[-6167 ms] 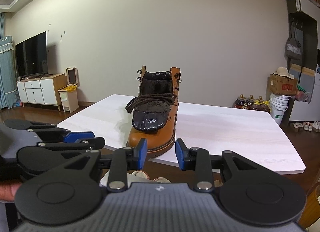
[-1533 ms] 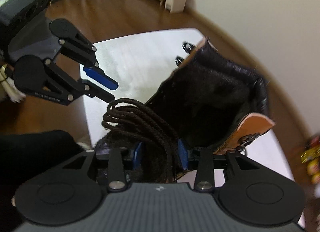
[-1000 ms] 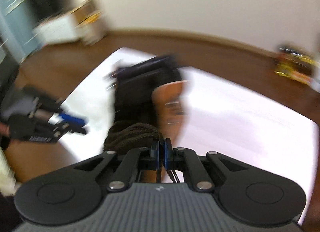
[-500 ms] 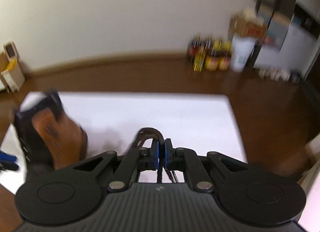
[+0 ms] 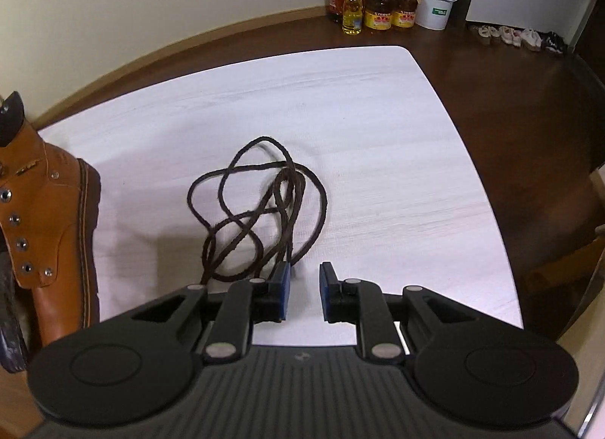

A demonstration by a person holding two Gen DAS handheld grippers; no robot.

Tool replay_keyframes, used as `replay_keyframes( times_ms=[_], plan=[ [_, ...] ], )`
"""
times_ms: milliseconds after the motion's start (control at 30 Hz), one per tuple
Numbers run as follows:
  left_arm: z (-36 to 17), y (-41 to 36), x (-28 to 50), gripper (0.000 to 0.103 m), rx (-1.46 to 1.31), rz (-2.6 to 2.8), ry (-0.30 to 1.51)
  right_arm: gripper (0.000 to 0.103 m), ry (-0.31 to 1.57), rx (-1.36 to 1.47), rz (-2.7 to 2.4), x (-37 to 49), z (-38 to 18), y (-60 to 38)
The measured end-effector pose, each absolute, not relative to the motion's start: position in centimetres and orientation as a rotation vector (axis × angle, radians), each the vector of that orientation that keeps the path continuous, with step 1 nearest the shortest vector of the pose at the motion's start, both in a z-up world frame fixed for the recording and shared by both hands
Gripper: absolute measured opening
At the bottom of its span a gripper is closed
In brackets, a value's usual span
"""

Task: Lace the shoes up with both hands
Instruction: 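Grasp the lace tip lying on the table with the right gripper, then carry the lace tip with the right gripper to the boot's lowest eyelet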

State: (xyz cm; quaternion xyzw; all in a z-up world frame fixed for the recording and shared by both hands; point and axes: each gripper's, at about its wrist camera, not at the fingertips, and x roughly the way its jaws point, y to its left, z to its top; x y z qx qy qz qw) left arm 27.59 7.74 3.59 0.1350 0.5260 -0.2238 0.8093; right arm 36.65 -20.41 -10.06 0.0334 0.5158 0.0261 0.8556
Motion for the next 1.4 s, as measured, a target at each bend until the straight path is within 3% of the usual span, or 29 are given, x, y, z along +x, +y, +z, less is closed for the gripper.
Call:
replay_keyframes(
  times_ms=[400,433,467,500,967,1267,1400],
  plan=[
    [3.3,7.1,27.7,0.017,0.309,-0.454,1.146,0.018,1.029,0.005,0.161,41.3,-11.5,-19.0],
    [3.2,7.1,27.7,0.017,0.309,-0.454,1.146,0.015,1.027,0.006,0.166,41.5,-11.7,-18.9],
    [3.2,7.1,27.7,0.017,0.31,-0.453,1.146,0.003,1.021,0.015,0.17,41.6,-11.8,-18.9],
    [3.2,7.1,27.6,0.017,0.31,-0.451,1.147,0.003,1.015,0.024,0.175,41.8,-11.8,-18.9],
    [3.6,8.0,27.7,0.017,0.267,-0.48,1.133,0.003,1.037,0.888,0.253,38.3,-7.1,-23.6],
    [0.3,9.6,26.1,0.017,0.383,-0.697,1.125,0.003,1.044,0.925,0.213,32.1,-6.5,-16.9],
    [0.4,10.5,26.1,0.017,0.277,-0.856,1.033,0.003,1.004,0.862,0.086,29.5,-5.9,-15.7]
  ],
)
